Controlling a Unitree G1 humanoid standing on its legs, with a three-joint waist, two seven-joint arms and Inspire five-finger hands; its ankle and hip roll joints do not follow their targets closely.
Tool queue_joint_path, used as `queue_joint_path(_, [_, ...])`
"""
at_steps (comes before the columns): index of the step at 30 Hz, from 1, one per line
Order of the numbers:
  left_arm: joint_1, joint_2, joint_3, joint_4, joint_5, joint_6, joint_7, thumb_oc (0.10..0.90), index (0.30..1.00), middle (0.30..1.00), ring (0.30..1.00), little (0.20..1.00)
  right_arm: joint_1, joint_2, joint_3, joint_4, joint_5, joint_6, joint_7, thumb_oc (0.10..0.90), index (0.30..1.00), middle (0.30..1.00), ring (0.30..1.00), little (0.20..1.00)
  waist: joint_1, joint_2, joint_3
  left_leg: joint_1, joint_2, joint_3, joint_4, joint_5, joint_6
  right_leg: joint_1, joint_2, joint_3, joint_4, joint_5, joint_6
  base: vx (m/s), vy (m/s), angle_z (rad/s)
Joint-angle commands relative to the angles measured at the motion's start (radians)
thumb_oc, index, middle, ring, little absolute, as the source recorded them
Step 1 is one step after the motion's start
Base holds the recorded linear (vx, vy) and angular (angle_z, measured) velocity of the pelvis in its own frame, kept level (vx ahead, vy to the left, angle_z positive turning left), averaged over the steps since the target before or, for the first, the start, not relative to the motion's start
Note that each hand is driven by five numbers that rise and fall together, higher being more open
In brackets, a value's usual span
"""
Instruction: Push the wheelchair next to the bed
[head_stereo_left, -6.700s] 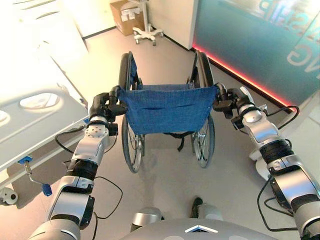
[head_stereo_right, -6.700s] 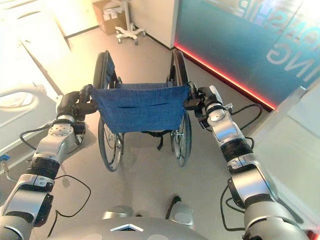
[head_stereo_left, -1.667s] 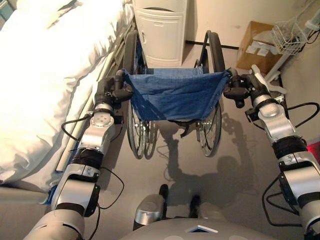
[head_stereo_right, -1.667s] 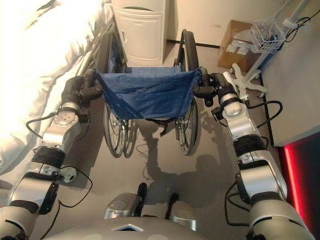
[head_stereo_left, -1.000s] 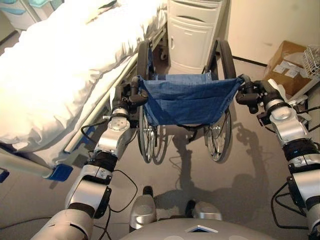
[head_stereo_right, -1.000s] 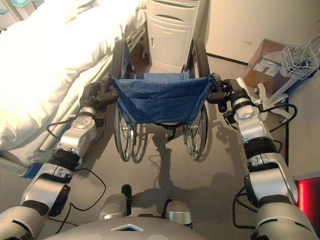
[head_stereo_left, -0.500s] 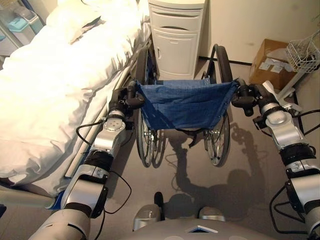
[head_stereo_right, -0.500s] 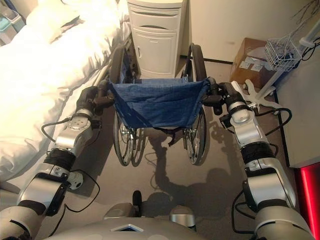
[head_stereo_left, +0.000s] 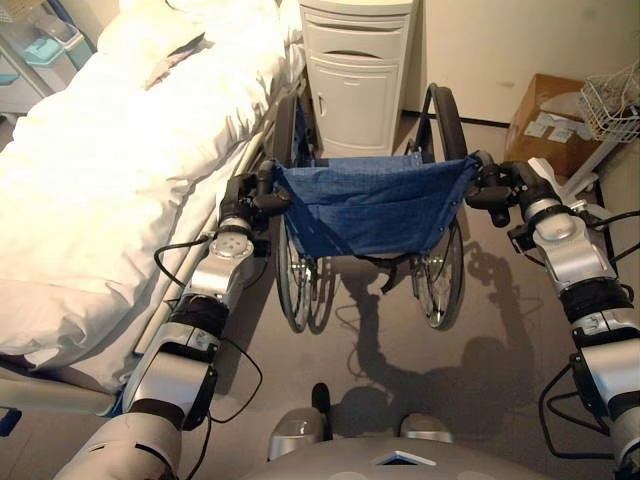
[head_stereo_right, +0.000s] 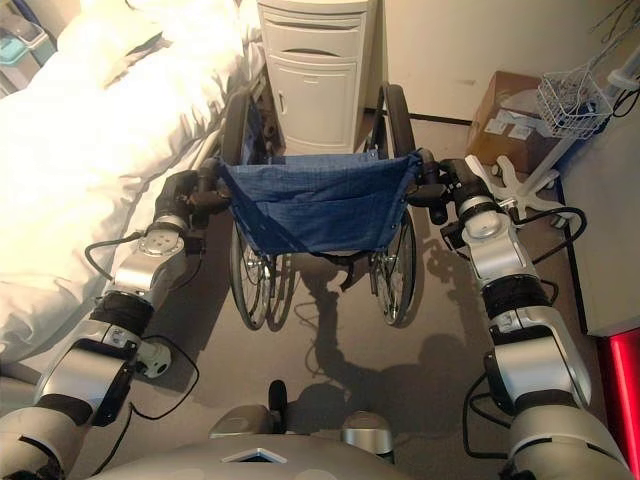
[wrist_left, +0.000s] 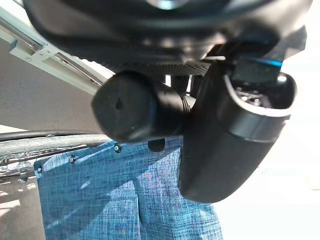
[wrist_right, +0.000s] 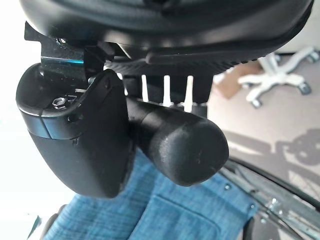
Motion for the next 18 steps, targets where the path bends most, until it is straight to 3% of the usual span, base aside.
queue_joint_path(1, [-0.036,0.179,-0.013,0.032,0.092,-0.047,-0.015,0.4,0.3,0.3,0.3,0.3,-0.003,-0.021,0.135,0.029,-0.082,-0.049,0.071,0.4,0.3,0.3,0.3,0.3,0.083,-0.024,0.024,0.031,-0.05,0.004,0.096,-0.198,0.006,-0.128,-0.049,0.054,0.033,0.112,0.009,0.08,0.021,0.0])
queue_joint_path(2, [-0.029,0.182,-0.009,0.029,0.093,-0.049,-0.022,0.416,0.324,0.324,0.324,0.324,0.01,-0.018,0.132,0.025,-0.082,-0.045,0.074,0.4,0.3,0.3,0.3,0.3,0.082,-0.025,0.022,0.034,-0.053,0.006,0.096,-0.201,0.009,-0.126,-0.049,0.056,0.033,0.112,0.009,0.06,0.02,0.0])
queue_joint_path(3, [-0.028,0.182,-0.008,0.029,0.094,-0.051,-0.022,0.507,0.46,0.46,0.46,0.46,0.013,-0.018,0.131,0.024,-0.083,-0.043,0.074,0.4,0.3,0.3,0.3,0.3,0.082,-0.025,0.022,0.035,-0.053,0.006,0.096,-0.203,0.01,-0.126,-0.049,0.056,0.034,0.111,0.01,0.09,0.024,0.0])
queue_joint_path(4, [-0.022,0.184,-0.006,0.022,0.094,-0.06,-0.02,0.8,0.9,0.9,0.9,0.9,0.024,-0.015,0.128,0.018,-0.086,-0.034,0.073,0.4,0.3,0.3,0.3,0.3,0.081,-0.026,0.021,0.04,-0.055,0.007,0.096,-0.205,0.013,-0.126,-0.051,0.058,0.037,0.111,0.011,0.07,0.015,0.0])
queue_joint_path(5, [-0.018,0.186,-0.003,0.015,0.098,-0.075,-0.031,0.8,0.9,0.9,0.9,0.9,0.032,-0.014,0.125,0.011,-0.084,-0.026,0.064,0.8,0.9,0.9,0.9,0.9,0.08,-0.026,0.02,0.044,-0.056,0.009,0.095,-0.208,0.015,-0.127,-0.051,0.058,0.039,0.111,0.012,0.08,0.014,0.0])
queue_joint_path(18, [0.039,0.16,0.018,-0.052,0.126,-0.165,0.036,0.8,0.9,0.9,0.9,0.9,0.103,0.013,0.079,-0.051,-0.065,-0.032,-0.032,0.8,0.9,0.9,0.9,0.9,0.065,-0.025,0.005,0.079,-0.058,0.023,0.085,-0.225,0.025,-0.114,-0.048,0.068,0.04,0.103,0.011,0.03,-0.004,-0.01])
